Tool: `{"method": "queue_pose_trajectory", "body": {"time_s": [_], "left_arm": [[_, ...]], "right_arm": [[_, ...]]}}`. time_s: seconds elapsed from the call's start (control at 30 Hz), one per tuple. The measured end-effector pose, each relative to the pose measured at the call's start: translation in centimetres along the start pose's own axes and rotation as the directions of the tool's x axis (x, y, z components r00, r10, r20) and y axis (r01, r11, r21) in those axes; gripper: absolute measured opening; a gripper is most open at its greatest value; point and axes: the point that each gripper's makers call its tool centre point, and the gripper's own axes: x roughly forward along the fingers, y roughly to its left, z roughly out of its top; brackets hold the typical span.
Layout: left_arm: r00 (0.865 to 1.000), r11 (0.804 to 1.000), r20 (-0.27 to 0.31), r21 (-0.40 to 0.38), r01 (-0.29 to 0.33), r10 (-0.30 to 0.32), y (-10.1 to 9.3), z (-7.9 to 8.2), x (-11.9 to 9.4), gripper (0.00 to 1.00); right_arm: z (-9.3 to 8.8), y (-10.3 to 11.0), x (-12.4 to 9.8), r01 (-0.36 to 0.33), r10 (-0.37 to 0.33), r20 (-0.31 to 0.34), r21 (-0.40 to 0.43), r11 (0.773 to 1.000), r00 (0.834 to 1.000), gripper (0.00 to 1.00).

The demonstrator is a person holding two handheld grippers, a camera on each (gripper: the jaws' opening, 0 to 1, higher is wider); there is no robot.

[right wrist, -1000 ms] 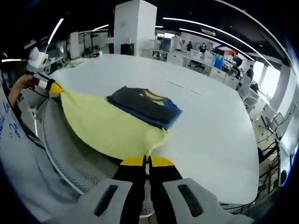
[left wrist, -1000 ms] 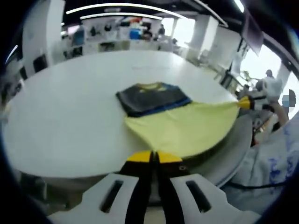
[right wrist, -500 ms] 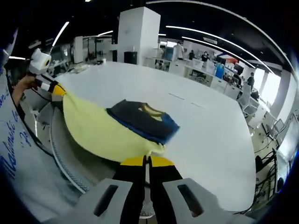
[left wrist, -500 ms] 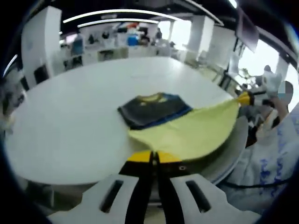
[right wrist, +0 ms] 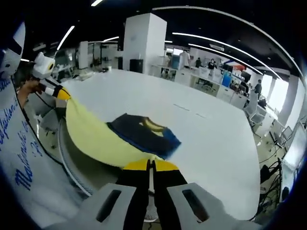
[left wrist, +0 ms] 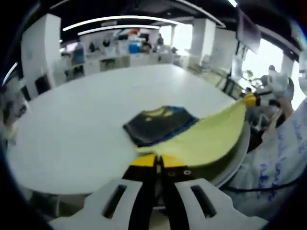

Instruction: Fold the garment on the visible template until the final outline fits inside the template.

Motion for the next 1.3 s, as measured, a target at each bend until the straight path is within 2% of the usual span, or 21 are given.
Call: {"method": "queue_pose_trajectory", "body": {"time_s": [0.37,0.67,1.3], "left_arm": [[1.000,1.000,0.022,0.005,-0.013,0.013,-0.1,0.9,-1.0,0.00],[0.999,0.999,-0.034,-0.027,-0.041,0.040,1.2,-0.9,0.4,0.00],[0.998,0.997,-0.045,-0.063,-0.037,0.034,2.1,-1.2,2.3,0.00]], "right_arm": [[0.2,-0.7,-0.6,0.012,-0.012,0.003,-0.002,1.000,1.000,0.02],[-0.7,-1.1,0.4,0.004,-0.004,-0.010,0.019,1.000,1.000,0.02],[-1.3,-2.4,2.6,0.006,-0.005,-0.038,0.018,1.000,0.999,0.02]]}}
